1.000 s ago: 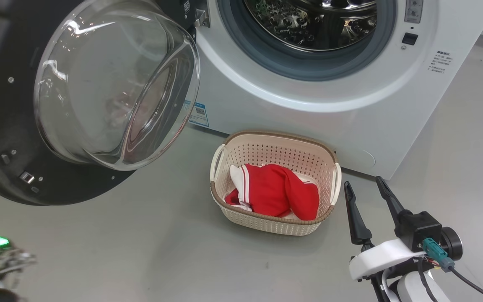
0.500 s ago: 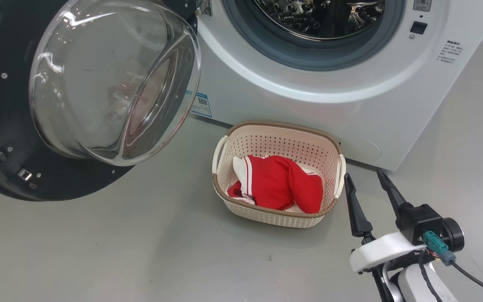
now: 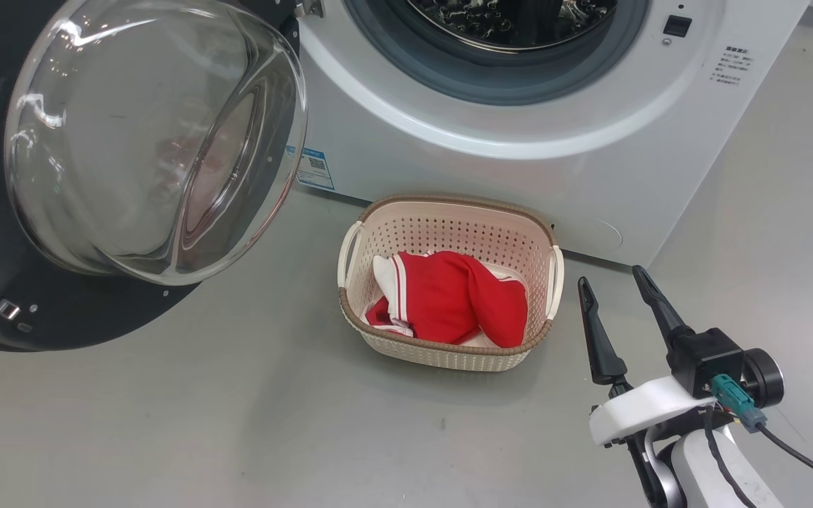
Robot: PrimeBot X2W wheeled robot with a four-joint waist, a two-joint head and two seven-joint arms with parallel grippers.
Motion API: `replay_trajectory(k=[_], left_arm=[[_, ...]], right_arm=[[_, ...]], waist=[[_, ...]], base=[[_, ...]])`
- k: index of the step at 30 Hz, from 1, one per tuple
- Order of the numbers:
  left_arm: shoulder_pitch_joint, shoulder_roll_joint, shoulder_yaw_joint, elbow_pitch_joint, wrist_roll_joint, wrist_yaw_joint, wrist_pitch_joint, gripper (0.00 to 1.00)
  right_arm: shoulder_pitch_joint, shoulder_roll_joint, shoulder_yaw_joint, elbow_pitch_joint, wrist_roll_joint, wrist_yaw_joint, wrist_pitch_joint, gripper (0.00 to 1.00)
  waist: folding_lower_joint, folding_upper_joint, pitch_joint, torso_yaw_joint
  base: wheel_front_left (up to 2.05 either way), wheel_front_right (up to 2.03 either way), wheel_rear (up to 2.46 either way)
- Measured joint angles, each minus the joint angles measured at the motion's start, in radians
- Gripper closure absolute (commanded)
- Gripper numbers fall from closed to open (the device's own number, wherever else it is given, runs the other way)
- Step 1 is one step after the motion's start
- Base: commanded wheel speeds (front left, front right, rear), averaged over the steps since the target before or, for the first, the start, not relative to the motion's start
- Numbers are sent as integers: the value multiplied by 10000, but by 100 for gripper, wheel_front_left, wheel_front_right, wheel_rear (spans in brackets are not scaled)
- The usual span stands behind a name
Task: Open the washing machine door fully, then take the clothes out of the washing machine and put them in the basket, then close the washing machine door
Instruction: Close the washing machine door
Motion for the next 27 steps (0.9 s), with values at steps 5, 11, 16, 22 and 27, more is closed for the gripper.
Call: replay_trajectory(k=[5, 11, 16, 22, 27], left_arm=[[-30, 430, -441, 571, 0, 15, 673, 100], [-287, 639, -815, 1024, -140, 15, 1375, 100], [-414, 665, -1068, 1231, -443, 15, 1960, 100], [-786, 692, -1281, 1511, -449, 15, 2389, 100], [-852, 721, -1342, 1749, -606, 15, 2738, 100]], right_arm=[[-33, -12, 13, 0, -4, 2, 12, 0], [-99, -56, 13, -23, -6, 12, 58, 0], [-179, -100, -15, -123, -10, 2, 96, 0], [-226, -157, -82, -127, -65, 0, 96, 0], [-231, -157, -92, -127, -65, -2, 96, 0]], waist=[[0, 0, 69, -190], [0, 0, 201, -363], [0, 0, 323, -465], [0, 0, 458, -487], [0, 1, 492, -471]], base=[[0, 0, 0], [0, 0, 0], [0, 0, 0], [0, 0, 0], [0, 0, 0]])
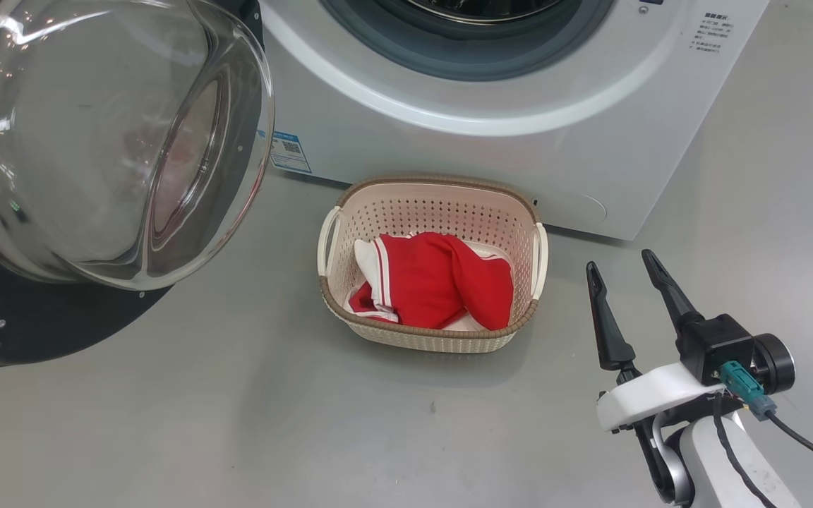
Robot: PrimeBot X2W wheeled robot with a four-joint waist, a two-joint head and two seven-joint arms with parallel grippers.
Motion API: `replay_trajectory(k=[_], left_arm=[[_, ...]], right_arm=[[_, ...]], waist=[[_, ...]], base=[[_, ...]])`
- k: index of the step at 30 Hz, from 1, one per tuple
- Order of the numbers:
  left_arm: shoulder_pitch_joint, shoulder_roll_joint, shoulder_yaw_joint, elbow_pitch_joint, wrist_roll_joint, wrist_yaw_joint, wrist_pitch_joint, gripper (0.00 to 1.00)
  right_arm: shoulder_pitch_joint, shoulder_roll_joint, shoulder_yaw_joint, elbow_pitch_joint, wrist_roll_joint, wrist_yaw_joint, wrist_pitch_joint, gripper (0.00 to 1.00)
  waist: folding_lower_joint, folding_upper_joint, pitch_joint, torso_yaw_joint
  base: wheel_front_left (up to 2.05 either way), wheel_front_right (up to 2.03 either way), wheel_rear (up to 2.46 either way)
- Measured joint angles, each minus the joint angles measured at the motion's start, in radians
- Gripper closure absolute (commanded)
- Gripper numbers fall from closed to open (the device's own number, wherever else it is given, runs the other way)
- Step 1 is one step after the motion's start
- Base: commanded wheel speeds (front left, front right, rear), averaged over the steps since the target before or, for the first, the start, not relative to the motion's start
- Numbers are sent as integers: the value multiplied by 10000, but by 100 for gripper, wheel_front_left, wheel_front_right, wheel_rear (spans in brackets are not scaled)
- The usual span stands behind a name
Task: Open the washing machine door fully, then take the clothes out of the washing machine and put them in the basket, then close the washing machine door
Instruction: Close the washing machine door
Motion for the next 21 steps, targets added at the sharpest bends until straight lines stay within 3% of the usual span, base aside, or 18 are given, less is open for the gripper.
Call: replay_trajectory(k=[5, 21], left_arm=[[-13, 109, -96, 56, -113, -56, 520, 100], [-4, -50, -232, 35, -1062, -1005, 2284, 100]], right_arm=[[-16, 0, -10, -50, -2, -13, 2, 0], [-133, -29, -75, -52, -2, -25, 2, 0]], waist=[[0, -1, 41, 14], [0, 0, 116, 36]], base=[[0, 0, 0], [0, 0, 0]])
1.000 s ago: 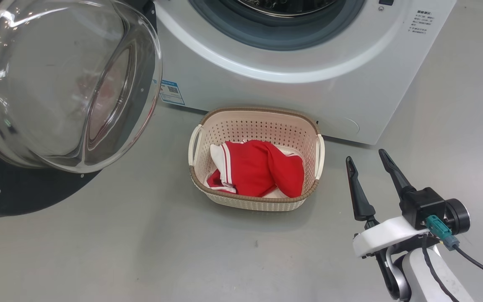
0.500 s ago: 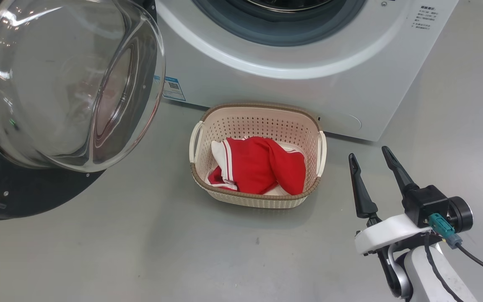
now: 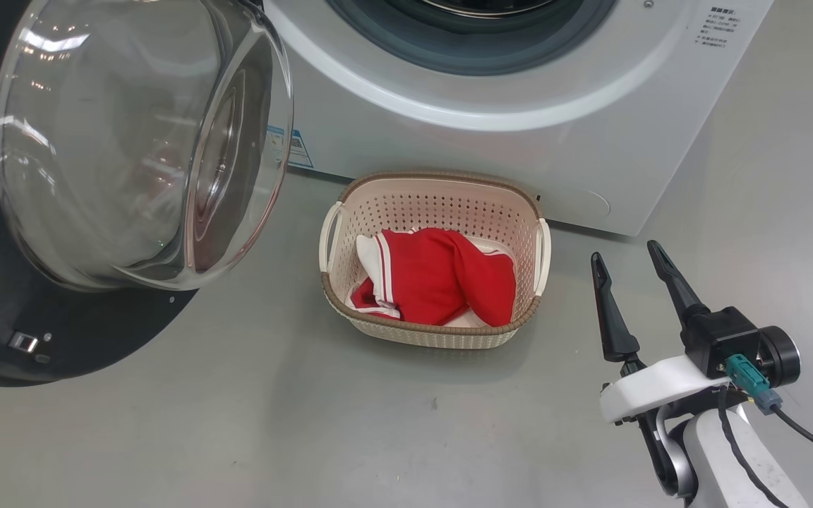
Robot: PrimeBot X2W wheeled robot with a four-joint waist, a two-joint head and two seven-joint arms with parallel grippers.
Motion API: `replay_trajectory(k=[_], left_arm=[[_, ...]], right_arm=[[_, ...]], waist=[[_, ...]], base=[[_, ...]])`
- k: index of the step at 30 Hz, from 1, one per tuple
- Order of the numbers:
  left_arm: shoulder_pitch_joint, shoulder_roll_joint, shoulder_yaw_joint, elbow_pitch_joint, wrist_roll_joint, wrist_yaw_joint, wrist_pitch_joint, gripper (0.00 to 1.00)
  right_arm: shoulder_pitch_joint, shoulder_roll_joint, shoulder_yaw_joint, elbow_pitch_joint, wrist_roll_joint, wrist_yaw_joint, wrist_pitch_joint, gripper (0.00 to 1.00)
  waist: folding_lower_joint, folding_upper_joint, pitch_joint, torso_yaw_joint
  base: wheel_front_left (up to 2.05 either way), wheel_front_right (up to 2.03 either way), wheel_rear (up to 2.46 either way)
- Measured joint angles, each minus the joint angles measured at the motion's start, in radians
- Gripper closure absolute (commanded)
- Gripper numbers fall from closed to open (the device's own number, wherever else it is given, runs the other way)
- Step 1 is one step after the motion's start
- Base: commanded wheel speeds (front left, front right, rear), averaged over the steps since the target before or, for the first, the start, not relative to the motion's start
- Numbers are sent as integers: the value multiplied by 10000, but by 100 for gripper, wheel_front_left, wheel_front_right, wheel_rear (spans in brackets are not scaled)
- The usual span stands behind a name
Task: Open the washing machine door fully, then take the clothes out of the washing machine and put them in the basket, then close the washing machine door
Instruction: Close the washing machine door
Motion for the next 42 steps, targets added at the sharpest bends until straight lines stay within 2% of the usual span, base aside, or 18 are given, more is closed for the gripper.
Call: replay_trajectory(k=[19, 30, 42], left_arm=[[430, -71, -556, -546, -109, -872, 1622, 100], [813, -213, -842, -1336, -184, -1114, 2451, 100], [1188, -382, -1289, -2533, -261, -1212, 3198, 100]], right_arm=[[-13, -8, -15, 15, 2, -69, -2, 0], [-21, 61, 94, 48, 8, -65, -2, 0], [-23, 180, 209, 192, 100, -65, -13, 0]], waist=[[0, 0, -139, -30], [0, 0, -242, -244], [0, 0, -422, -909]], base=[[0, 0, 0], [0, 0, 0], [0, 0, 0]])
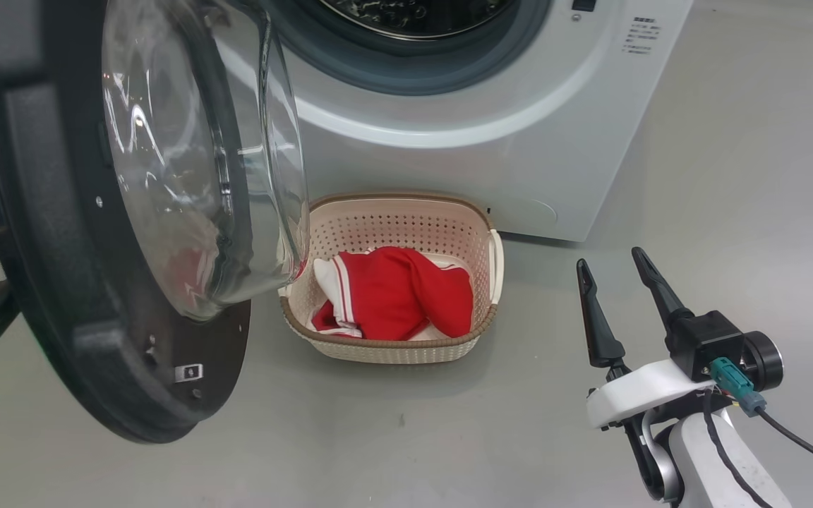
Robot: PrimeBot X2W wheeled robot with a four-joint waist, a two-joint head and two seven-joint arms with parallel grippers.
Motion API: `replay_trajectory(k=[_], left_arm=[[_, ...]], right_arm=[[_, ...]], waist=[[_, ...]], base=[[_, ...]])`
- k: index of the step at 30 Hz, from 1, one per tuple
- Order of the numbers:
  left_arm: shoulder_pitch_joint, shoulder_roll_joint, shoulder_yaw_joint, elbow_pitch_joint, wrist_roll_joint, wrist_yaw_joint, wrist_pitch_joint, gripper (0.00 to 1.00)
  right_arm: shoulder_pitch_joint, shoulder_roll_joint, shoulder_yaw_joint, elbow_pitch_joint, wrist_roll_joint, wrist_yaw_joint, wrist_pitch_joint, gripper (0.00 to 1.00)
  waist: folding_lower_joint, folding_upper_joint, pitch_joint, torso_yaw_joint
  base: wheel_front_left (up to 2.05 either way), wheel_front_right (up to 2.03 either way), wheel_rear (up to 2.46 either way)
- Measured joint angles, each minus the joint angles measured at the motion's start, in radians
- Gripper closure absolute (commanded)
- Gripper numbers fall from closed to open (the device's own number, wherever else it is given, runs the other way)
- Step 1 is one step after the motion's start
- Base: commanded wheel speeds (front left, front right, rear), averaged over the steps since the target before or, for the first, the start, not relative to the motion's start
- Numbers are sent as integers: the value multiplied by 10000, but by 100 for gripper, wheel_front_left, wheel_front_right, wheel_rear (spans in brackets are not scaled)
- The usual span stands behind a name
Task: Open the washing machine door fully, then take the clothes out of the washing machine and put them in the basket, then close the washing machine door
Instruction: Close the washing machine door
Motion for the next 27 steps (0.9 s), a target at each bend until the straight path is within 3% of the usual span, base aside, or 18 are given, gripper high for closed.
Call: replay_trajectory(k=[27], left_arm=[[109, -508, -602, -1628, 15, 144, 157, 100]], right_arm=[[-262, 203, 196, -123, 255, -15, -48, 0]], waist=[[0, 0, 537, -2125]], base=[[0, 0, 0]])
